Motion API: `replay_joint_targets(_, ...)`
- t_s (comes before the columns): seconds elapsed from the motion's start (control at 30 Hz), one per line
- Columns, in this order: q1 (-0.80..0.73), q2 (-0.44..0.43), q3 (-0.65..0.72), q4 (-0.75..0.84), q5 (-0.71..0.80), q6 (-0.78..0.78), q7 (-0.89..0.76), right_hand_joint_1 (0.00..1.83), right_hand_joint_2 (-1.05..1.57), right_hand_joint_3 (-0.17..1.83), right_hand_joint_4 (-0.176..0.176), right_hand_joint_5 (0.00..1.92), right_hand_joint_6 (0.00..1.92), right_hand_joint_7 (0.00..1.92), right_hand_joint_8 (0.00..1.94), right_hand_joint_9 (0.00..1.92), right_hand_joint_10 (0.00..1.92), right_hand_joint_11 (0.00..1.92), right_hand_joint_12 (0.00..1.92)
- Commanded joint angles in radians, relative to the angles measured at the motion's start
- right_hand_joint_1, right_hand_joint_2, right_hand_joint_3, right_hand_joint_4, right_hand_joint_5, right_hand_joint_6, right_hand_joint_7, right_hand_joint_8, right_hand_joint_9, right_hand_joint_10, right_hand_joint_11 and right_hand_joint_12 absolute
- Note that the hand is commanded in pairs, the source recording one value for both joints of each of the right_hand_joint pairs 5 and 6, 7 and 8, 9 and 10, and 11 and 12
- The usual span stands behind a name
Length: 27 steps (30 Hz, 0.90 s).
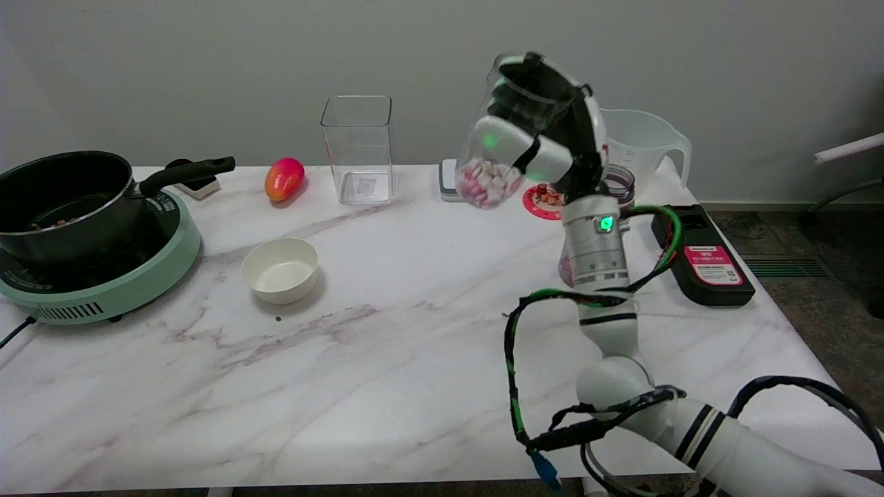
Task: Pour the candy into the black bottle.
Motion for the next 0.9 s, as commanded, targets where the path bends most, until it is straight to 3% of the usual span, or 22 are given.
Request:
replay_joint_targets(0.03, -0.081, 0.124, 0.139, 0.379, 0.104, -0.076, -0.223, 1.14, 1.44, 0.42, 0.0, 1.37, 1.37, 1.61, 1.61, 1.58, 1.58, 1.34, 1.34)
replay_joint_targets(0.33, -0.184, 0.133, 0.185, 0.426, 0.087, 0.06, -0.291, 1.16, 1.42, 0.44, 0.0, 1.35, 1.35, 1.6, 1.6, 1.57, 1.57, 1.34, 1.34)
replay_joint_targets(0.67, -0.246, 0.125, 0.105, 0.388, 0.128, 0.267, -0.367, 1.16, 1.43, 0.43, 0.0, 1.35, 1.35, 1.61, 1.61, 1.58, 1.58, 1.35, 1.35)
replay_joint_targets(0.9, -0.317, 0.127, 0.143, 0.403, 0.147, 0.289, -0.413, 1.16, 1.44, 0.44, 0.0, 1.35, 1.35, 1.61, 1.61, 1.6, 1.6, 1.37, 1.37)
